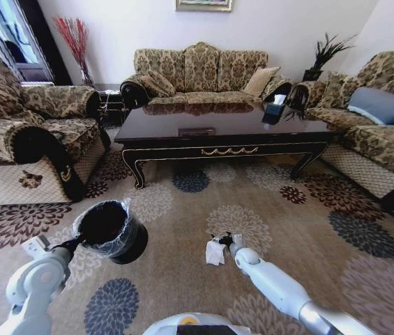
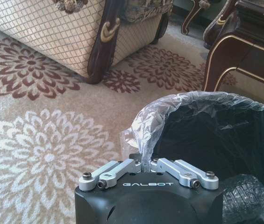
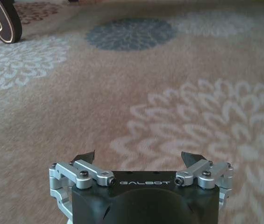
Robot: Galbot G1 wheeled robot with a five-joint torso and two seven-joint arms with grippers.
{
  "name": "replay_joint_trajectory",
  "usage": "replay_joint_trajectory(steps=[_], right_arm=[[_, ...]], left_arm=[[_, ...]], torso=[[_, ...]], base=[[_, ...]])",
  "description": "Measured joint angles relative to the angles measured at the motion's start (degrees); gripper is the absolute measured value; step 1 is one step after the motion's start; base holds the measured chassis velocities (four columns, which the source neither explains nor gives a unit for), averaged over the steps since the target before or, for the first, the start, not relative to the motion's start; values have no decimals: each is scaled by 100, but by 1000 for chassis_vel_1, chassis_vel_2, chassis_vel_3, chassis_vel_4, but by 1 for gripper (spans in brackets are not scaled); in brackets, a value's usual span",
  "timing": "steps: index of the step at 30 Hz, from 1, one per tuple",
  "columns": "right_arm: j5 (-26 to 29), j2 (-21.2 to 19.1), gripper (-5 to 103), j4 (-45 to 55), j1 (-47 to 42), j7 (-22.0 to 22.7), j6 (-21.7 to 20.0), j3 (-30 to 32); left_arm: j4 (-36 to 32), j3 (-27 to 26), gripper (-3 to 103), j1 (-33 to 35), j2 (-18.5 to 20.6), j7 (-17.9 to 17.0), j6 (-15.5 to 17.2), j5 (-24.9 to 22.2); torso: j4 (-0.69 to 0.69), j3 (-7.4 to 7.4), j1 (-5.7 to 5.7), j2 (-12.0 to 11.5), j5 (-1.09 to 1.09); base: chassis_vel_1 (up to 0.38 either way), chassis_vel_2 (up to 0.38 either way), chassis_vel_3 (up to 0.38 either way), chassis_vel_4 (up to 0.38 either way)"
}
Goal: Move to the front of the table and pick up the trash from the floor, then place it into the trash bin.
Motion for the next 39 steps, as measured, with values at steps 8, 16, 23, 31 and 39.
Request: replay_joint_trajectory(steps=[8,16,23,31,39], right_arm=[[30,226,100,28,-415,353,-132,-1],[-278,561,91,-375,-323,256,-96,-8],[-324,544,64,-452,-247,158,-61,-31],[-472,403,37,-333,-374,-370,214,-2],[-586,65,5,129,-400,-1157,814,319]], left_arm=[[71,36,3,-6,7,7,0,18],[72,37,3,-15,90,7,0,33],[93,17,3,-2,76,7,0,41],[118,72,3,-38,50,0,0,77],[120,85,3,-50,69,-3,0,91]], torso=[[0,0,0,0,0],[1,0,0,0,0],[1,0,1,0,0],[0,0,1,0,0],[1,0,1,0,1]], base=[[0,0,0,0],[0,0,0,0],[0,0,0,0],[0,0,0,0],[0,0,0,0]])
